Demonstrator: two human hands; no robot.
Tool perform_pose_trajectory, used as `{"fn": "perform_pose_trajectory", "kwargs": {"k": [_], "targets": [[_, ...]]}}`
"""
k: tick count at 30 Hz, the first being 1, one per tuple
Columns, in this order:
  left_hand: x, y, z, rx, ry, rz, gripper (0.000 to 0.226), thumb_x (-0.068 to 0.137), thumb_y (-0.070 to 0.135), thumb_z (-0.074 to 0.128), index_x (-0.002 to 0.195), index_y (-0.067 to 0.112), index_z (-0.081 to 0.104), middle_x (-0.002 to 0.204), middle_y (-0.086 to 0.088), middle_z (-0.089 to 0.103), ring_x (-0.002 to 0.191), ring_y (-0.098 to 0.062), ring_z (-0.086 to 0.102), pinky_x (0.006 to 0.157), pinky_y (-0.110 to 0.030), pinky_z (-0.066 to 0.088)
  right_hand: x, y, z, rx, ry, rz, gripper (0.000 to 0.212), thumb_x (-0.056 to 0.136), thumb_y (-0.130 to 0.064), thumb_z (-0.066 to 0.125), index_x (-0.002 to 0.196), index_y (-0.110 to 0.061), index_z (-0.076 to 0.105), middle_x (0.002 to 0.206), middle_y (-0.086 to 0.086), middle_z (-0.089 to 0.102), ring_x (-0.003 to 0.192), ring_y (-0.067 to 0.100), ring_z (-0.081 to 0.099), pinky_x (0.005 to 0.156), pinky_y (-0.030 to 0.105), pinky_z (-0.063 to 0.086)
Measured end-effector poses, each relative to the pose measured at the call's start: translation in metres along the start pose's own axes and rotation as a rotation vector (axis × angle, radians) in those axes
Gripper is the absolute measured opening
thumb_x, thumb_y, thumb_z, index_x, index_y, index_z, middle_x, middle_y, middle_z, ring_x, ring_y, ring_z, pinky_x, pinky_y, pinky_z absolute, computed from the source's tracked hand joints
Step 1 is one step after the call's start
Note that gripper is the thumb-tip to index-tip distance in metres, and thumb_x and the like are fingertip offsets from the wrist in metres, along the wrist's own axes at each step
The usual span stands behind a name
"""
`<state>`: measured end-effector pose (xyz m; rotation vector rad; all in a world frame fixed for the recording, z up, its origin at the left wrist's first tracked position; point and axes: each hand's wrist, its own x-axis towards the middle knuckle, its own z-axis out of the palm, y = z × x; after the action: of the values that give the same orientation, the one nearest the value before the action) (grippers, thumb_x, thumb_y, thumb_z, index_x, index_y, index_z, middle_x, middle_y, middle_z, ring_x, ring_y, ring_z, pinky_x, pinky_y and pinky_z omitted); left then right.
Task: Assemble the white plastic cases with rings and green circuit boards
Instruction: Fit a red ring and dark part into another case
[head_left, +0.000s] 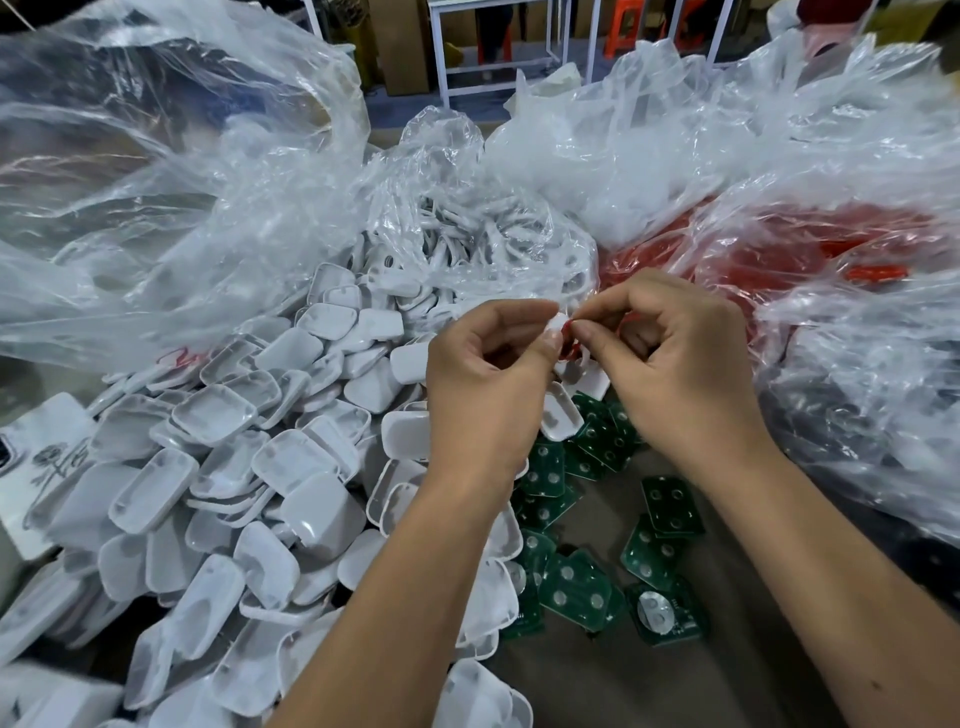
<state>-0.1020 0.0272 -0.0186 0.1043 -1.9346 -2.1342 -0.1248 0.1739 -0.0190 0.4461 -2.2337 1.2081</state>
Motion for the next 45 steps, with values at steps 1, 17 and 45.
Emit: {"fn": "perform_pose_trajectory", "kwargs": {"k": [1,17,45], "targets": [[0.0,0.0,0.0,0.007,0.005,0.017,0.019,0.091,0.004,0.074,0.098,0.021,0.077,0.086,0.002,0.079,0.082,-0.013,0.077,0.071,-0.029,0.061,0.0,-0.001,0.0,-0.035,0.011,-0.035,0.006,0.088,-0.011,0.083,0.09,-0.014,0.078,0.08,-0.01,0.067,0.059,0.002,0.057,0.058,0.012,0.044],[-0.004,0.0,0.004,-0.131,0.017,0.016,0.013,0.087,0.004,0.08,0.097,0.011,0.076,0.084,-0.005,0.079,0.079,-0.017,0.076,0.071,-0.026,0.059,0.0,0.002,0.001,0.026,0.011,-0.107,0.002,0.093,-0.007,0.077,0.092,-0.007,0.075,0.087,0.0,0.068,0.069,0.006,0.063,0.064,0.017,0.047],[0.009,0.018,-0.017,-0.359,-0.205,-0.188,0.032,0.068,0.014,0.081,0.098,0.009,0.073,0.09,-0.011,0.078,0.066,-0.015,0.067,0.06,-0.022,0.055,-0.001,-0.001,0.002,0.7,-0.06,0.312,0.017,0.087,-0.013,0.082,0.103,-0.011,0.079,0.082,0.005,0.077,0.055,0.001,0.064,0.051,0.006,0.045]]}}
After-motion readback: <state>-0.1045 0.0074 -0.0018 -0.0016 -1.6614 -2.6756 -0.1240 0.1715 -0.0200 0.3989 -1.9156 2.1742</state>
